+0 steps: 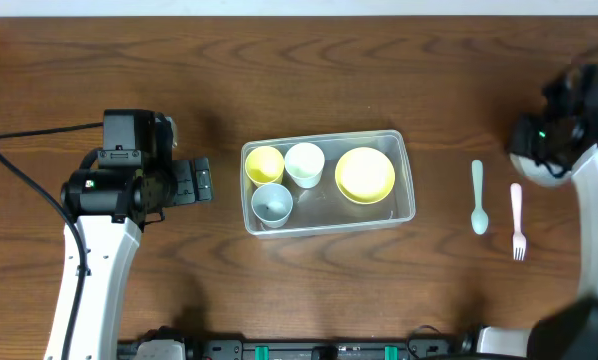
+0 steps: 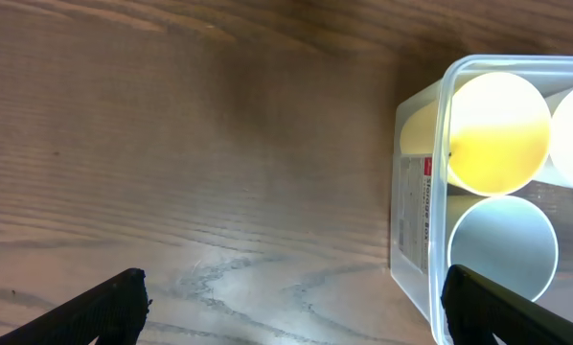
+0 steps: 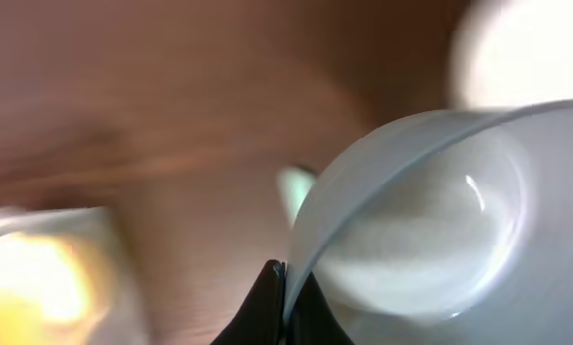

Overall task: Pack container
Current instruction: 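Grasp the light-blue bowl with the right gripper, then stack the light-blue bowl onto the yellow bowl in the container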

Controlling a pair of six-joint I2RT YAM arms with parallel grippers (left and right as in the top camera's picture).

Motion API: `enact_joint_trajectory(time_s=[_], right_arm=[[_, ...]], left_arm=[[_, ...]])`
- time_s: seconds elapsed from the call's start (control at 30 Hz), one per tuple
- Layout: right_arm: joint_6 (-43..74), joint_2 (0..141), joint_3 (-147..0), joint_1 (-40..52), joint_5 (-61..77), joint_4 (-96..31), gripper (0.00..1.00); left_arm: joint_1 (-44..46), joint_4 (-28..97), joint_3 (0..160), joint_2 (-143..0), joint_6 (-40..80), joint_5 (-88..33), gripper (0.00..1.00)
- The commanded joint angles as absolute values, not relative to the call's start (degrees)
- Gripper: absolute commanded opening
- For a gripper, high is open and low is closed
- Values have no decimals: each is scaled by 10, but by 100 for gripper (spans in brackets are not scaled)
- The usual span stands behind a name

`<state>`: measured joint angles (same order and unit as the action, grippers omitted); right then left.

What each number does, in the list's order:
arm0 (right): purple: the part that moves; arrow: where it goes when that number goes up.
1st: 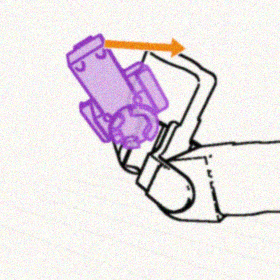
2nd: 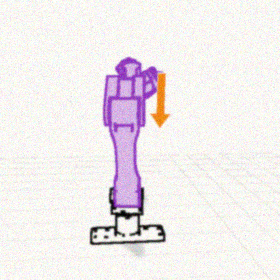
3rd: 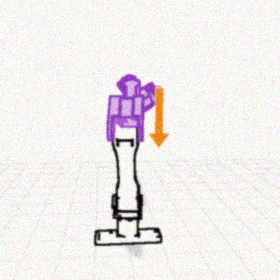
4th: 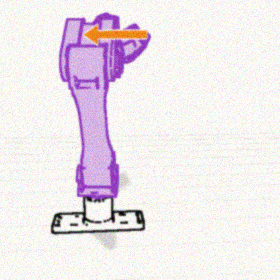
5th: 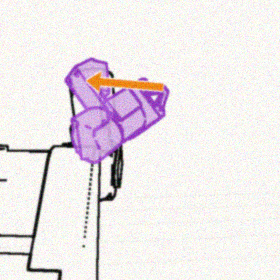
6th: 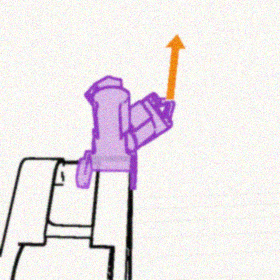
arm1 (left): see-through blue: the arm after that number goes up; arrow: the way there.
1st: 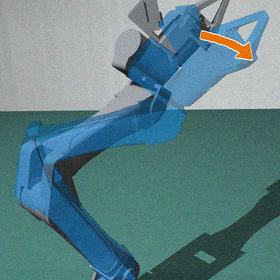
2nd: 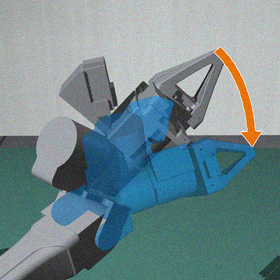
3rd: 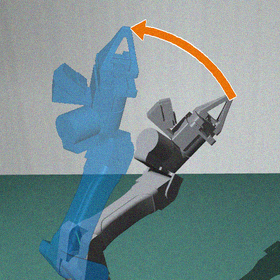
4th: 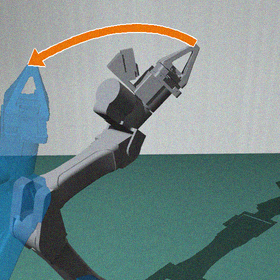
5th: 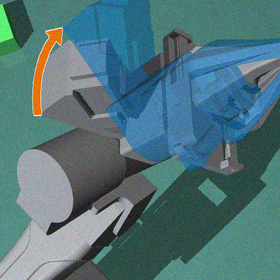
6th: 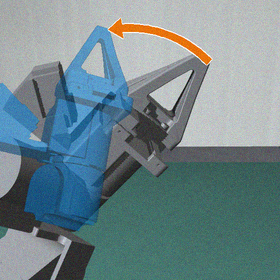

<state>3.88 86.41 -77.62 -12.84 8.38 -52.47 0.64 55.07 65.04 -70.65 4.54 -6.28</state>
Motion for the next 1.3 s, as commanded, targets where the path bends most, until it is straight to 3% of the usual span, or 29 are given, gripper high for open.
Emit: enact_joint_trajectory(time_s=[0.0,0.27,0.4,0.9,0.93,0.97,1.07,1.27], right_arm=[[-37,820,-791,-35,118,-529,1],[-93,846,-791,207,74,-527,1],[-93,890,-791,277,47,-527,1],[-93,991,-791,314,30,-532,2],[-93,991,-791,314,30,-532,9],[-93,991,-791,314,30,-533,27],[-93,991,-791,313,29,-534,48],[-60,990,-792,304,-16,-531,43]], left_arm=[[6,551,651,-705,51,-69,98],[6,552,651,-705,51,-69,98],[6,552,651,-705,51,-69,98],[6,552,651,-705,50,-69,98],[6,552,651,-705,50,-69,98],[6,552,651,-705,50,-69,98],[6,552,651,-705,50,-69,98],[6,552,651,-705,50,-69,98]])
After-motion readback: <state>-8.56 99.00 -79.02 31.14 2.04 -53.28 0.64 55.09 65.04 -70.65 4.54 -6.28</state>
